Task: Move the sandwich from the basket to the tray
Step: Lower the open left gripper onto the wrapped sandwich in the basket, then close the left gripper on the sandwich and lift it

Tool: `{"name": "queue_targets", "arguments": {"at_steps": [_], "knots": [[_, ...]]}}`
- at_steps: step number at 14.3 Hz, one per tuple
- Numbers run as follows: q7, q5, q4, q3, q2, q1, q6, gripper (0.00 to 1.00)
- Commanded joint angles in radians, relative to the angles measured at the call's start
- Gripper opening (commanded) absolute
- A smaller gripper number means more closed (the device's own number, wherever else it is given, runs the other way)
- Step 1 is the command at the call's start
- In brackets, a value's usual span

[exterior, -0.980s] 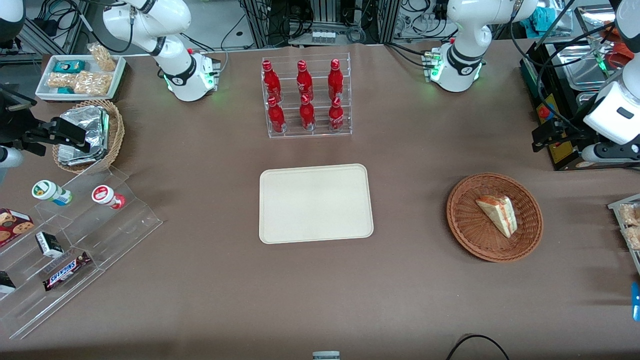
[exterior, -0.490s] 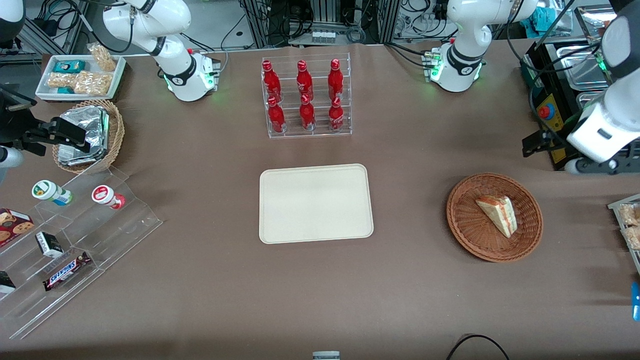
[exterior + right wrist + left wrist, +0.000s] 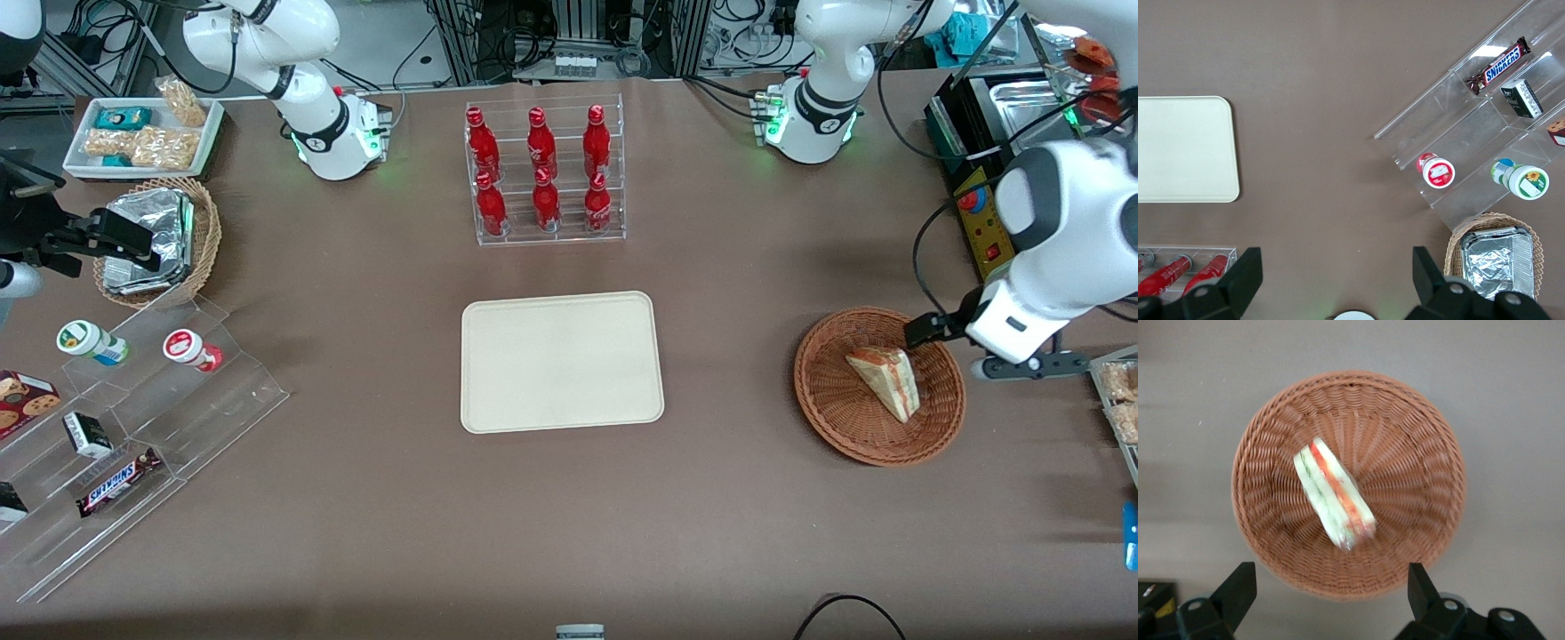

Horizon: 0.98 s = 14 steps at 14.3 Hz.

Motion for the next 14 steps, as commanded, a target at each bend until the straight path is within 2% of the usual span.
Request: {"name": "queue_targets", "arguments": {"at_steps": [1,5,9,10,11,13,14], "knots": [[-0.035,-0.013,-0.127,-0.003,-0.014,0.010,0.172,1.00],[-0.464,-0.012,-0.139,-0.003,0.043,0.003,0.226,1.00],[-0.627,-0.012,-0.135,-0.004,0.152,0.000,0.356,1.00],[-0.629,-0.012,-0.132,-0.004,0.169,0.000,0.372,0.93],[-0.629,-0.012,-0.131,-0.004,0.175,0.000,0.370,0.77],[-0.627,-0.010,-0.131,-0.006,0.175,-0.003,0.361,0.32],[-0.623,-0.006,-0.131,-0.006,0.168,-0.003,0.351,0.15]]}}
